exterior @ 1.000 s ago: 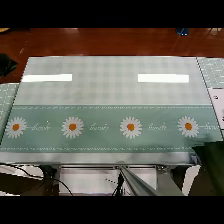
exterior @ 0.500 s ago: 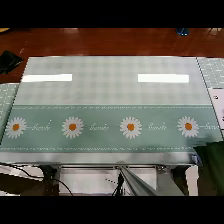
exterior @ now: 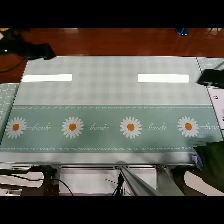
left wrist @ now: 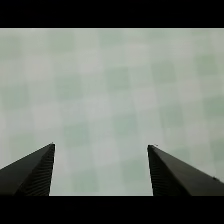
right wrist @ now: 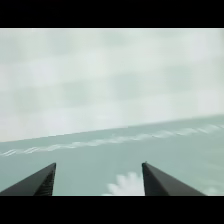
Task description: Fold the shirts.
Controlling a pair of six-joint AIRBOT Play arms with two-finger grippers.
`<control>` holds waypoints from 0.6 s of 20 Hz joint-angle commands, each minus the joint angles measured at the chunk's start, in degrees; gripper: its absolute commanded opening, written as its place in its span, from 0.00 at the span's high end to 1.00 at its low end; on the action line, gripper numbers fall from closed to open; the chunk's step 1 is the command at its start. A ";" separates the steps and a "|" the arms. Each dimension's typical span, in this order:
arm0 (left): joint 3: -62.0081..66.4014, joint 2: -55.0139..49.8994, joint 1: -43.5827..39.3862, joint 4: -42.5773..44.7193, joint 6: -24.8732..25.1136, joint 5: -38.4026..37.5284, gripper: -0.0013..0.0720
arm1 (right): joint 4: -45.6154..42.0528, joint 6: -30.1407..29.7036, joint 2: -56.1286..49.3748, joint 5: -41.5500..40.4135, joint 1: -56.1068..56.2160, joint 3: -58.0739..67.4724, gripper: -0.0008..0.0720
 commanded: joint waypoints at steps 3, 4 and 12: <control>0.26 1.09 -14.38 15.04 -10.03 -14.16 0.01 | 0.72 -1.79 -5.51 0.94 15.56 1.95 0.15; 0.26 1.14 -16.22 15.69 -10.19 -14.69 0.01 | 0.74 -1.70 -5.51 0.94 16.68 1.95 0.15; 0.22 5.29 -19.39 16.22 -15.69 -14.88 0.02 | 2.21 -1.09 -5.51 2.86 17.79 1.95 0.15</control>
